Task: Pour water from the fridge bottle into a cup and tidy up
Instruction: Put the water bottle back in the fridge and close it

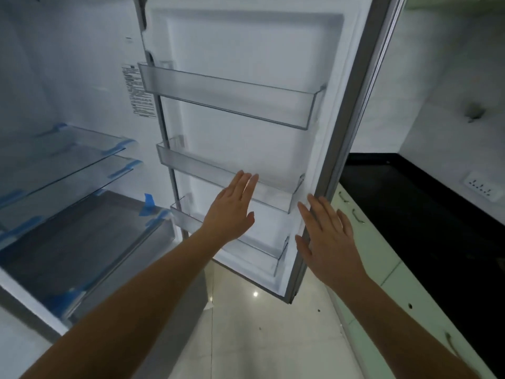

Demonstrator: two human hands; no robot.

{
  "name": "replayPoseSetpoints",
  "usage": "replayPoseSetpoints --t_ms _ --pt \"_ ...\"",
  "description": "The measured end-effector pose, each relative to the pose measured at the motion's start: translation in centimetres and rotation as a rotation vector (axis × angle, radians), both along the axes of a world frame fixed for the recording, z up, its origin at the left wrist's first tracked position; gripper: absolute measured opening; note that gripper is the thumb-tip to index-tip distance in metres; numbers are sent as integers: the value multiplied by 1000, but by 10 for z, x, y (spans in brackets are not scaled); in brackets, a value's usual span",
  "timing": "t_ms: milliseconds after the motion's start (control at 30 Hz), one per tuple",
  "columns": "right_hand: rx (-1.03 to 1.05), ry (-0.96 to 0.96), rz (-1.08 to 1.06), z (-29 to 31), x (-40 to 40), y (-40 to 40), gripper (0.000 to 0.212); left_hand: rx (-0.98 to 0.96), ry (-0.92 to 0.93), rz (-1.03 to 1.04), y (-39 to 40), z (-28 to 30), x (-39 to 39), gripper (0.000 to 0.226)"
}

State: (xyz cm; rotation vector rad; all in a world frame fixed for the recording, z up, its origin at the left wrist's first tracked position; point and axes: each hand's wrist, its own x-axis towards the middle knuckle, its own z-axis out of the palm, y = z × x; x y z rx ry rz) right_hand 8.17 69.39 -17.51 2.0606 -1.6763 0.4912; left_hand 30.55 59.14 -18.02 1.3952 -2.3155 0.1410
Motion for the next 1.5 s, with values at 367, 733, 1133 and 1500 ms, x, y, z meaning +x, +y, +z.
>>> replayPoseSetpoints --t_ms 367,733,1133,1500 --pt "104 -14 -127 12 9 -81 73 -100 -131 -16 -48 7 -32 83" --pt "170 -132 -91 21 -30 -162 71 -130 -205 -15 -114 11 -74 79" --pt "287 -183 -52 38 -63 -233 71 -10 -281 64 -163 28 -109 82" --pt "340 -38 -138 35 -68 -244 72 146 -286 20 -168 39 -107 88"
